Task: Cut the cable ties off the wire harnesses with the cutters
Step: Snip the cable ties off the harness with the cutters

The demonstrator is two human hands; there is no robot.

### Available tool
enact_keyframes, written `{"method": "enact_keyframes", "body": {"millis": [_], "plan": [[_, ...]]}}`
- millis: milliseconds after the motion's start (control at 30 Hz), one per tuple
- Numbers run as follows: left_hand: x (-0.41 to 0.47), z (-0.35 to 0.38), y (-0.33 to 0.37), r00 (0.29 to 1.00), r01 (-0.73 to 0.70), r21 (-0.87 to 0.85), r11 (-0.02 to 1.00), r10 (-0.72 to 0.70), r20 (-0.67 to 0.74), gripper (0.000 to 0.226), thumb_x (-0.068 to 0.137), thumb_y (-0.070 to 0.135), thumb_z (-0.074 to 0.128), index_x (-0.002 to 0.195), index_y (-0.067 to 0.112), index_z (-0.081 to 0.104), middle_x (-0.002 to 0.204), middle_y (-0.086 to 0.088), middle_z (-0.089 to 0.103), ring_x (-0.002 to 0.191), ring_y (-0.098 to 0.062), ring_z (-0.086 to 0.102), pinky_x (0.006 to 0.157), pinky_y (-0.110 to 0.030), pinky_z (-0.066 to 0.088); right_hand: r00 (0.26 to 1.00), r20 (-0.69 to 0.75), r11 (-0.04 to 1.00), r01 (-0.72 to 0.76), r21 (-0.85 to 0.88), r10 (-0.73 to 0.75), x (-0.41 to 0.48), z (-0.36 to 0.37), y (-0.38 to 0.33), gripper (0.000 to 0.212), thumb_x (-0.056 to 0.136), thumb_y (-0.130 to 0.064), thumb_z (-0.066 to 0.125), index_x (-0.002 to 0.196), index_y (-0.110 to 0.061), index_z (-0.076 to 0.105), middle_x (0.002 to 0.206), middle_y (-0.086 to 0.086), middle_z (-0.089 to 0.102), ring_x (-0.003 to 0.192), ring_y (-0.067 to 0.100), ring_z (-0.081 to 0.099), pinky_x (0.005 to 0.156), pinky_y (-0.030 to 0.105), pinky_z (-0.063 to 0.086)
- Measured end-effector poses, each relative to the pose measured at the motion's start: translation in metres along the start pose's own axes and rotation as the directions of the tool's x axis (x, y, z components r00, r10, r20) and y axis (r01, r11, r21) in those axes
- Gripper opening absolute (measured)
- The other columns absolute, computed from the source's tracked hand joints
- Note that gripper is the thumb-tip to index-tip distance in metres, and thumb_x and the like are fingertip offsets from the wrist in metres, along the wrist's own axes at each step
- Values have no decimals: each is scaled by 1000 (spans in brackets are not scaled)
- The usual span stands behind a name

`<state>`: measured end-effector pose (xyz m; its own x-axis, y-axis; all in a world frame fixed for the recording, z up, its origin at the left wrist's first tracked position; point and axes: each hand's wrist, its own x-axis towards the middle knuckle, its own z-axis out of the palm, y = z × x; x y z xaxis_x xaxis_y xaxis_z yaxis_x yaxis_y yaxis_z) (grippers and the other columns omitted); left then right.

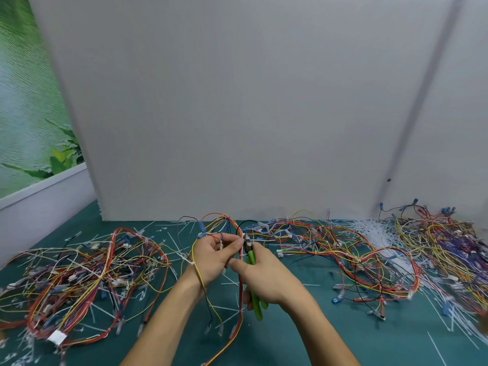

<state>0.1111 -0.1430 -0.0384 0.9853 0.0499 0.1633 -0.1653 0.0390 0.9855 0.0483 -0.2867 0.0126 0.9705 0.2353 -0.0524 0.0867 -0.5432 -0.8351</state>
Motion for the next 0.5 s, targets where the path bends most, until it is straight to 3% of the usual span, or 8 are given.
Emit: {"method": "enact_keyframes", "body": {"millis": [167, 333, 500], "plan": [[0, 2, 3, 1000, -4, -41, 999, 3, -28, 4, 86, 8, 77, 88, 7, 74, 56, 7, 67, 49, -3, 59, 52, -14, 47, 999, 38, 1000, -21, -9, 22, 1, 3, 1, 32, 92, -47, 55, 116, -29, 44, 94, 4, 71, 69, 19, 72, 81, 49, 62], [-3, 3, 6, 999, -13, -54, 998, 11, -32, 5, 87, 6, 75, 91, 3, 71, 53, 8, 65, 47, -2, 58, 49, -13, 46, 999, 51, 1000, -18, 2, 17, -1, 2, 0, 37, 93, -43, 55, 124, -28, 44, 89, -1, 69, 66, 13, 73, 61, 32, 62], [-4, 5, 6, 999, -12, -73, 997, 9, -34, 2, 87, 4, 74, 89, 3, 73, 60, 7, 70, 51, 0, 60, 51, -12, 46, 998, 55, 998, -39, -59, 42, -3, 0, -1, 39, 93, -48, 55, 121, -24, 44, 96, 5, 71, 76, 21, 75, 81, 48, 62]]}}
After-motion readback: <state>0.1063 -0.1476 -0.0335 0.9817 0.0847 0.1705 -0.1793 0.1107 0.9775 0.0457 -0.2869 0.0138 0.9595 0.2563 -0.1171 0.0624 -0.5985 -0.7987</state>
